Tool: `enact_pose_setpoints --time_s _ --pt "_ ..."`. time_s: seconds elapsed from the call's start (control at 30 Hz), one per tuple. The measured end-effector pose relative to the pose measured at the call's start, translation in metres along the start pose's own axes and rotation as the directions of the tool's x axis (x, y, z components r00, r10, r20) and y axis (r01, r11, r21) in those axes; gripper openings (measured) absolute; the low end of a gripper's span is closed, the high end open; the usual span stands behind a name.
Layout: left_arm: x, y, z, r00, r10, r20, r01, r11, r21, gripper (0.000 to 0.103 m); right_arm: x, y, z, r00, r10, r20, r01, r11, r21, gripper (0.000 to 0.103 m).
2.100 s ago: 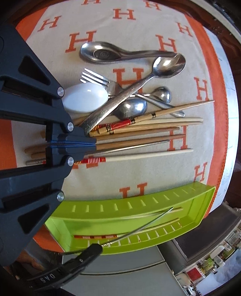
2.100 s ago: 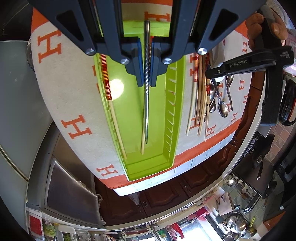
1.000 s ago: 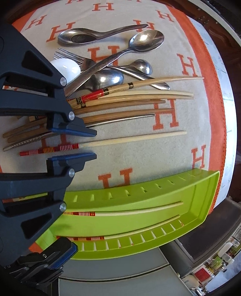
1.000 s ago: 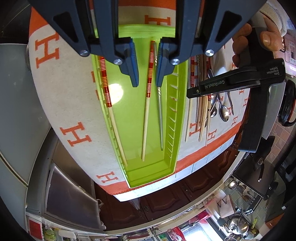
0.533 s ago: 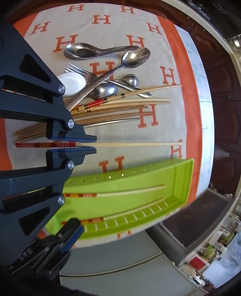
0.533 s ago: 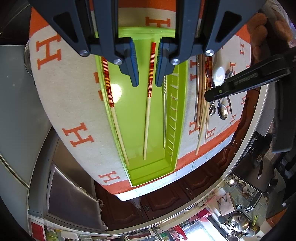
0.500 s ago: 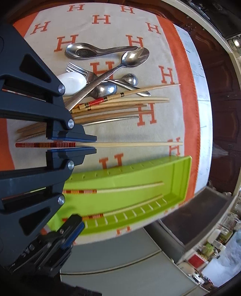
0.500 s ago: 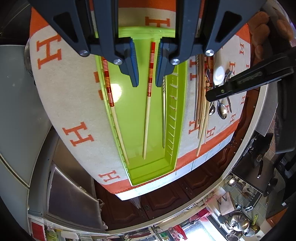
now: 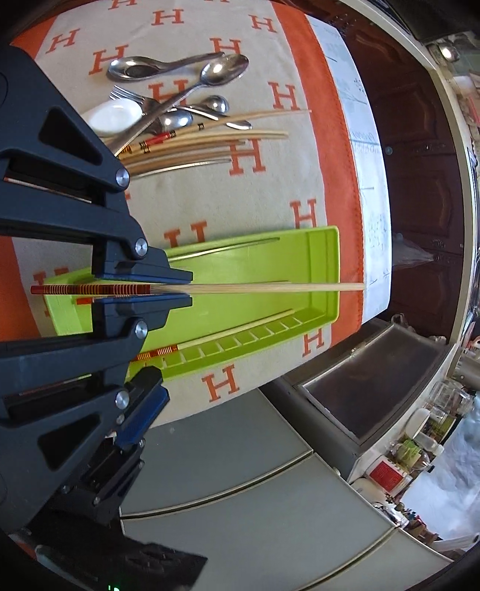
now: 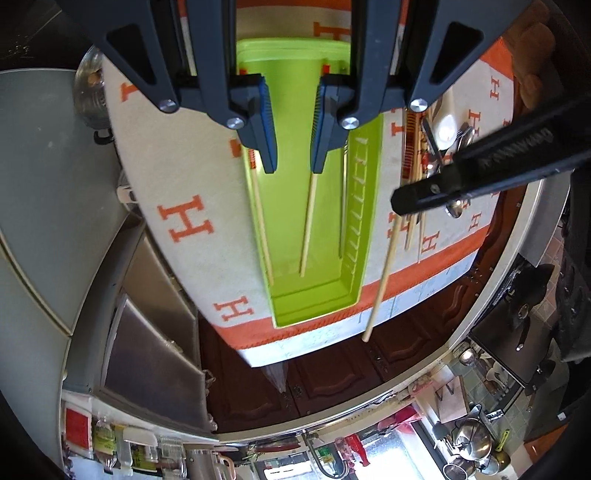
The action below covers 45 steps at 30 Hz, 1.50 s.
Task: Organize utensils
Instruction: 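Carry the wooden chopstick into the tray and open the left gripper, then move both open grippers back over the utensil pile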
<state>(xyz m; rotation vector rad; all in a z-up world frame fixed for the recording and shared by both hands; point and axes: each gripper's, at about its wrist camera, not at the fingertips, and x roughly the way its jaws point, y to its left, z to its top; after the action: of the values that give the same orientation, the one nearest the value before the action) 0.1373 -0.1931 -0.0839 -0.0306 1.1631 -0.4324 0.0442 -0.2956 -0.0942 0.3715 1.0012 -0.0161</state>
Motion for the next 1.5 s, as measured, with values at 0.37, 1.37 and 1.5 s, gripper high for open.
enact_pose_setpoints --time_s 0.37,1.37,1.5 --pt "0.039 -0.008 -0.001 0.998 0.014 -0.054 -0.013 1.000 0.022 0.003 0.009 -0.007 -0.001 1.000 -0.014 -0.024 0.014 1.000 0.014 0.018" --pt "-0.041 0.062 -0.063 0.975 0.221 0.037 -0.222 0.975 0.019 0.038 0.002 0.046 -0.037 0.995 0.048 -0.084 -0.055 0.995 -0.081 0.020" --pt "-0.052 0.092 -0.072 0.967 0.249 0.045 -0.248 0.968 -0.026 0.038 0.003 0.063 -0.042 0.993 0.057 -0.098 -0.069 0.991 -0.114 0.020"
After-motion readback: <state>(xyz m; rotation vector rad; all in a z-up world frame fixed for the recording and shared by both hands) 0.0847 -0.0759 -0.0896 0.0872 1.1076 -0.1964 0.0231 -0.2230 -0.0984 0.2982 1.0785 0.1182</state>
